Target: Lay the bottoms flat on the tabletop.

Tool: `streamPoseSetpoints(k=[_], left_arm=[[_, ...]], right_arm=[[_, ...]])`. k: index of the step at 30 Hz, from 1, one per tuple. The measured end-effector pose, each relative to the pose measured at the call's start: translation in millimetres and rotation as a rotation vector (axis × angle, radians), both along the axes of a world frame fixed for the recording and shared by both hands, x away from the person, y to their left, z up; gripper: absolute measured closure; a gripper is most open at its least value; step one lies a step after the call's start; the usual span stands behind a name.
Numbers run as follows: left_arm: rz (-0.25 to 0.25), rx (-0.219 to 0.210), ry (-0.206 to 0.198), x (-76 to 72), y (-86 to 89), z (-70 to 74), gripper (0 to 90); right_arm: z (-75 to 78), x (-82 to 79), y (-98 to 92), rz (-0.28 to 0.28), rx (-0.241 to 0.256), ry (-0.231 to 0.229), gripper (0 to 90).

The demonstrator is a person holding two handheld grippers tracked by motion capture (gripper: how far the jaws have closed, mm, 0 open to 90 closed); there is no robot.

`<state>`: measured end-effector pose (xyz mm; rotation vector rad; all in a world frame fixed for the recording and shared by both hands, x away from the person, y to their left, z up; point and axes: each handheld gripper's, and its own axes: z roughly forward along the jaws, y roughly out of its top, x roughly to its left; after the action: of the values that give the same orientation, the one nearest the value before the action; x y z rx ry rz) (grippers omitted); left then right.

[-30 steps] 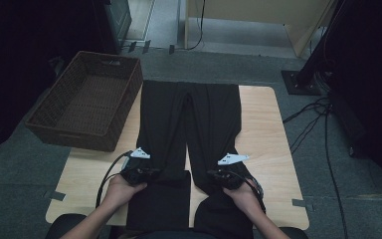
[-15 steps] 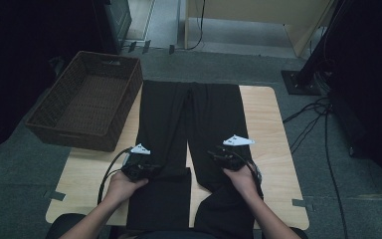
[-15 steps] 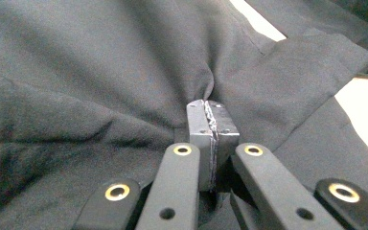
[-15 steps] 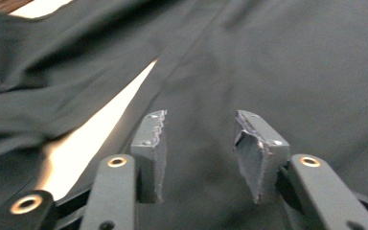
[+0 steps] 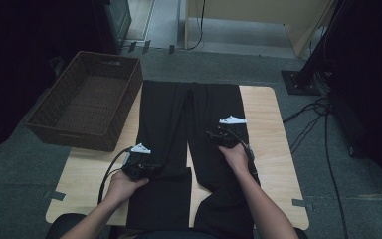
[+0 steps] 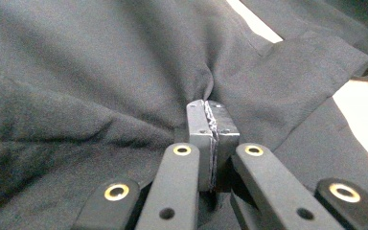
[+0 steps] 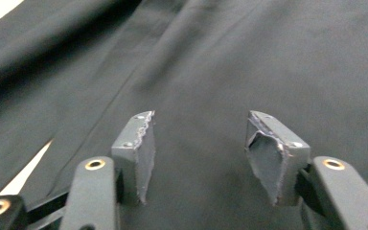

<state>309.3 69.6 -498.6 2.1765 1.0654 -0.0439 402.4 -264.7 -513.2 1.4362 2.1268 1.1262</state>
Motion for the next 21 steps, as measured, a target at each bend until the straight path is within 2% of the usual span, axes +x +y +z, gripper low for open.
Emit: streamPoseSetpoints(k=[6, 9, 13, 16, 17, 19, 21], left_arm=[[-0.001, 0.001, -0.004, -0.2, 0.3, 0.6, 90.0], [0.000, 0.000, -0.005, -0.5, -0.2, 0.4, 90.0], [0.000, -0.003, -0.003, -0.1, 0.7, 0.6, 90.0], [0.001, -0.002, -0.005, -0.2, 0.7, 0.7, 90.0], [0.002, -0.001, -0.005, -0.3, 0.7, 0.5, 90.0], [0.005, -0.001, -0.004, 0.0, 0.4, 0.1, 90.0], [0.006, -0.001, -0.005, 0.1, 0.1, 0.1, 89.7]], right_arm=[[-2.4, 23.6, -1.2, -0.060, -0.014, 0.009, 39.3], [-5.0, 30.9, 0.7, -0.080, -0.049, 0.008, 38.7], [-6.1, 35.2, 5.0, -0.088, -0.072, 0.001, 38.6], [-7.6, 34.5, 9.5, -0.084, -0.124, -0.027, 39.8], [-8.0, 33.9, 9.9, -0.089, -0.116, -0.026, 39.9], [-8.1, 33.7, 9.7, -0.090, -0.114, -0.028, 42.5], [-8.1, 32.8, 9.2, -0.084, -0.112, -0.037, 55.3]])
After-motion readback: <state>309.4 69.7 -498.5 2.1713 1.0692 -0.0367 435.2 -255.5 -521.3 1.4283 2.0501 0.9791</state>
